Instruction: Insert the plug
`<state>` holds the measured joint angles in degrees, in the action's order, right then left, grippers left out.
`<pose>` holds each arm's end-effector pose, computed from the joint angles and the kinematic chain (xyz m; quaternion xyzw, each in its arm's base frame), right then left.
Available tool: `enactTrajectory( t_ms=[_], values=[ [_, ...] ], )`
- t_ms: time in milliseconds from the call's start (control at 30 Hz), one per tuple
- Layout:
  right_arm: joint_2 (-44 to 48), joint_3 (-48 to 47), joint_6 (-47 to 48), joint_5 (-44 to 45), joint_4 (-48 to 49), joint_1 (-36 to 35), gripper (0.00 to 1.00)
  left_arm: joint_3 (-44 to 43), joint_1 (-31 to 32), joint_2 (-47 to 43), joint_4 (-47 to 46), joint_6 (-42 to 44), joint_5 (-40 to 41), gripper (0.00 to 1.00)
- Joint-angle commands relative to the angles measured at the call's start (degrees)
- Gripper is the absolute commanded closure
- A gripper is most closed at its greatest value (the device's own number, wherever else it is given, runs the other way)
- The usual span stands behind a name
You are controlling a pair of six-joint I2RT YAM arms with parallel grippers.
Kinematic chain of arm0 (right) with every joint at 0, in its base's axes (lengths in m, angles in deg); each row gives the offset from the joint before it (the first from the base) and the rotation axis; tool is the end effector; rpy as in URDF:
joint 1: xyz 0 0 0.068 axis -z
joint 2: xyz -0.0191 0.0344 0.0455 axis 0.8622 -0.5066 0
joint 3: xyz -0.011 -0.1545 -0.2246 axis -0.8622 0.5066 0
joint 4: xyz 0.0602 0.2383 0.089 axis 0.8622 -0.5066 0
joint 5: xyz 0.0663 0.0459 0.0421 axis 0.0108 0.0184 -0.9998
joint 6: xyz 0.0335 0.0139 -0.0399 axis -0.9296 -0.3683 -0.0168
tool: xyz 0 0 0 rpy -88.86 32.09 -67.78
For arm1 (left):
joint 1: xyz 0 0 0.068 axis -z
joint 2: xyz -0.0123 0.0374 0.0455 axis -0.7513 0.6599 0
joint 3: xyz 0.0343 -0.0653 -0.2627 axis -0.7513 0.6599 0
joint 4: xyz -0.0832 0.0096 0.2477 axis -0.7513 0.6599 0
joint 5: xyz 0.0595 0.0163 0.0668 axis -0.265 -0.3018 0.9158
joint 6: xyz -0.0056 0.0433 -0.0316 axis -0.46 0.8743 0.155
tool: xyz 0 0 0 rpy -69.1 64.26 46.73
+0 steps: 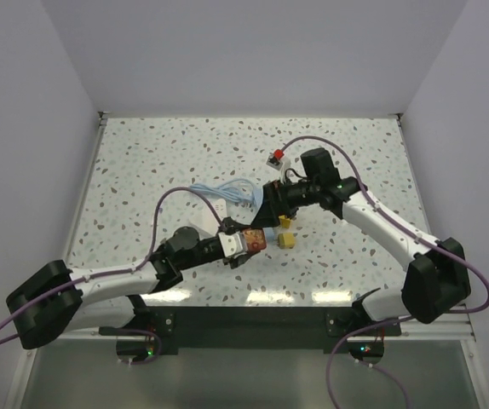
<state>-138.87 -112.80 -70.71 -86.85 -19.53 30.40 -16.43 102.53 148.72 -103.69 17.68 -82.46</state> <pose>0.2467 0.1684 0.2821 -0.2835 0.8059 0.4814 0.1961 0.1279 -0.1907 0.2110 0.4886 0.5502 -0.3119 0.6010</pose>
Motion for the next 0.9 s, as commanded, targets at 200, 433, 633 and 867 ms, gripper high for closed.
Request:
enactTrajectory(
  t_ms=[200, 433, 633, 867],
  values=[
    [7.5, 0.9, -3.1, 20.9, 2.8, -3.7, 0.02, -9.2, -1.5, 9.3, -0.7, -8.9, 8.4, 1.00],
    [8.2, 2.2, -4.5, 28.2, 2.2, -7.1, 0.02, -10.9, -1.5, 10.6, -1.5, -10.6, 12.5, 1.00],
    [7.3, 3.9, -5.5, 32.1, 4.6, -10.2, 0.02, -13.2, -1.5, 12.1, -0.2, -11.3, 12.6, 1.00],
    [5.6, 3.6, -5.3, 38.8, 4.5, -13.4, 0.09, -14.5, -1.5, 13.3, 0.4, -11.3, 12.7, 1.00]
  ],
)
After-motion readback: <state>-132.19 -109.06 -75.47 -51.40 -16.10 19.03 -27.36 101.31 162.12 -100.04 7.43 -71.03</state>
